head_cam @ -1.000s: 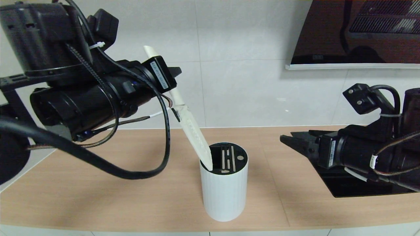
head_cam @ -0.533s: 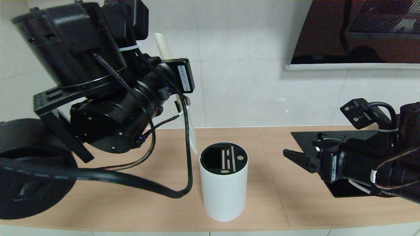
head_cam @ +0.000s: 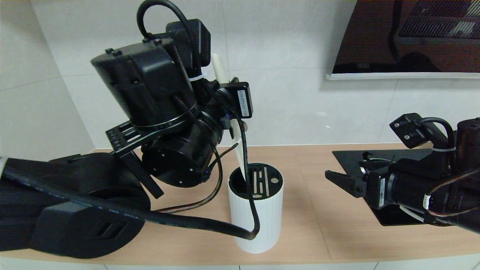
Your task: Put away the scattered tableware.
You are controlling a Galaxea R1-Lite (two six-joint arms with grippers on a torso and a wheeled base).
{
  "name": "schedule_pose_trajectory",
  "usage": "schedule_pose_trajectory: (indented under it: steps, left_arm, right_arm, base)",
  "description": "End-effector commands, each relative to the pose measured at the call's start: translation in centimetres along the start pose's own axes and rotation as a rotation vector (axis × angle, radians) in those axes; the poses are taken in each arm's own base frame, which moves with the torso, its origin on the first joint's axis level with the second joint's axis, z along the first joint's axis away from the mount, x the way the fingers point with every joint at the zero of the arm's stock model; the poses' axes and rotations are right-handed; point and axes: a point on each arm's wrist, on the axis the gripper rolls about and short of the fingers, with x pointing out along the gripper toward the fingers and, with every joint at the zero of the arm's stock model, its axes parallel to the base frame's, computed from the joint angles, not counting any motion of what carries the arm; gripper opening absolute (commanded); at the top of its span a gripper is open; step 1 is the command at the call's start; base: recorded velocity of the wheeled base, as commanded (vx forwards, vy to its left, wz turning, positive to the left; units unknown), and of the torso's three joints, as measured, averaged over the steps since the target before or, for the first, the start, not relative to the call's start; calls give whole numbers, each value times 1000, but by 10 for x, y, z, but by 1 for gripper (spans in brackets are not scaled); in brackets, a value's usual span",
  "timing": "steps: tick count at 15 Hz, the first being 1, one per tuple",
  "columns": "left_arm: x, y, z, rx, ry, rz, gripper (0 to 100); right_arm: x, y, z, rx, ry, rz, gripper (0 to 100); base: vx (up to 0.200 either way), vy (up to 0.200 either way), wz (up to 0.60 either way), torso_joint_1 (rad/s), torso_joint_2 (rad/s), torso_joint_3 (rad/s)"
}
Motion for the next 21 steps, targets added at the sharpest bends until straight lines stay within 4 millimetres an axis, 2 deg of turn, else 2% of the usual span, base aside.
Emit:
schedule_pose_trajectory:
  steps: [1,18,21]
  left_arm:
    - [4,-2,-11,15,21,3,0]
    - [20,-6,-46,40,85,23,0]
    - [24,-9,-59,54,104,28,0]
  right_arm:
    - [1,0,-1,-1,4,0,100]
    - [1,0,-3,-2,14,0,100]
    - [1,0,-4,-2,17,-1,100]
  base:
    - [0,0,0,0,0,0]
    - [0,0,0,0,0,0]
    - [0,0,0,0,0,0]
